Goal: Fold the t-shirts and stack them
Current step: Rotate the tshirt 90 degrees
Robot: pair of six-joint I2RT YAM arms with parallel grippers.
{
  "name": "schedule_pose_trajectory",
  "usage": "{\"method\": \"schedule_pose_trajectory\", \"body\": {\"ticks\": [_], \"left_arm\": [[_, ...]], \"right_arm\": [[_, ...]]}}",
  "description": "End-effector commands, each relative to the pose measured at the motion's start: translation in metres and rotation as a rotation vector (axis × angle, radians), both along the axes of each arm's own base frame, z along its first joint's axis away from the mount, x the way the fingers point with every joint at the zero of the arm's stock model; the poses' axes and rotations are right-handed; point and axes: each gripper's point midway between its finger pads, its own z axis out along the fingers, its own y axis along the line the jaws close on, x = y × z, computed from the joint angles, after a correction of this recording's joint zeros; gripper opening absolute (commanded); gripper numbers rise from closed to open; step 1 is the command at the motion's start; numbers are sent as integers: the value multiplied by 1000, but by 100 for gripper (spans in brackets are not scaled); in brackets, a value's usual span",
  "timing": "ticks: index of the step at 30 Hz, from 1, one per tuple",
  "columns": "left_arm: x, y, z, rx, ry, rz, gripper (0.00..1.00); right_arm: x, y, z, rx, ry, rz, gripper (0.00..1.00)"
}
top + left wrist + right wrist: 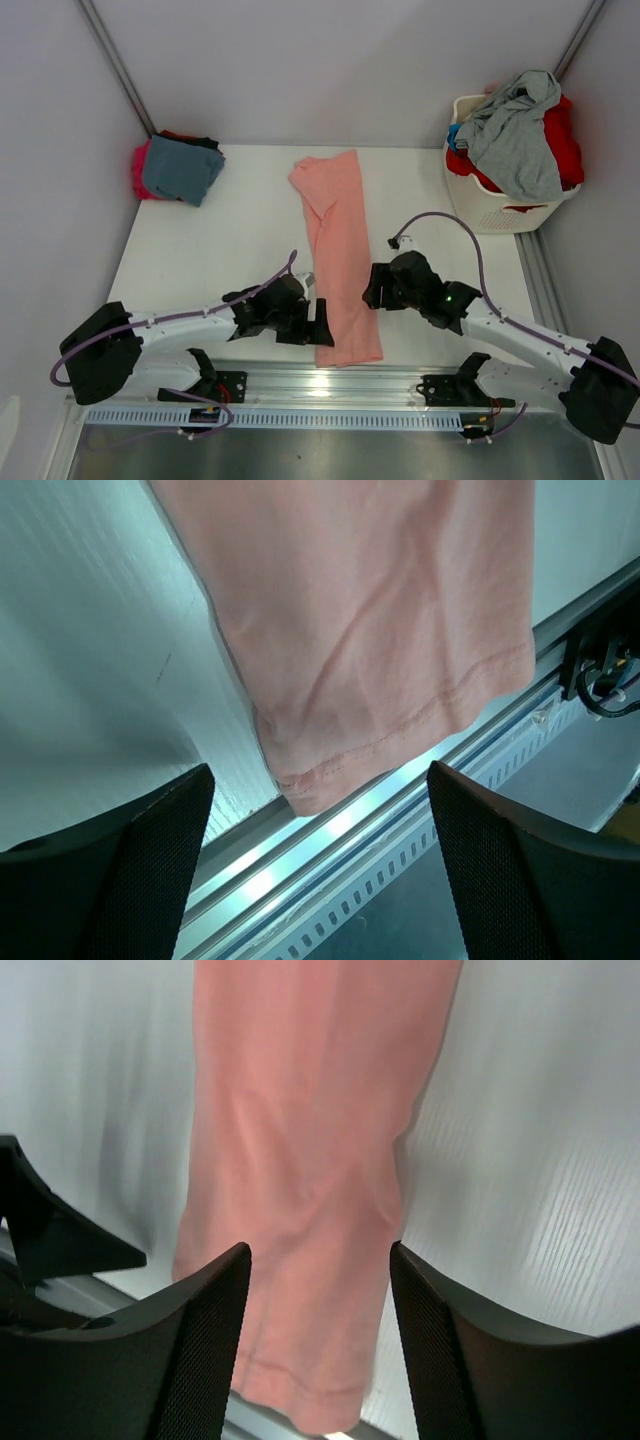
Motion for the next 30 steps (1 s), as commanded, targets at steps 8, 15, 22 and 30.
{"method": "schedule_pose_trajectory", "body": {"ticks": [8, 15, 22, 30], "left_arm": [[-15, -13, 6, -102, 32, 1, 91], [-16, -7, 7, -87, 22, -2, 91], [-18, -4, 8, -81, 19, -5, 91], [-18, -2, 7, -73, 15, -14, 91]], "right_arm": [[-63, -10, -38, -171, 86, 11, 39], [-74, -23, -52, -269, 78, -14, 37], [-93, -13, -64, -330, 90, -1, 34], [-97, 9, -55, -411, 30, 35, 34]]}}
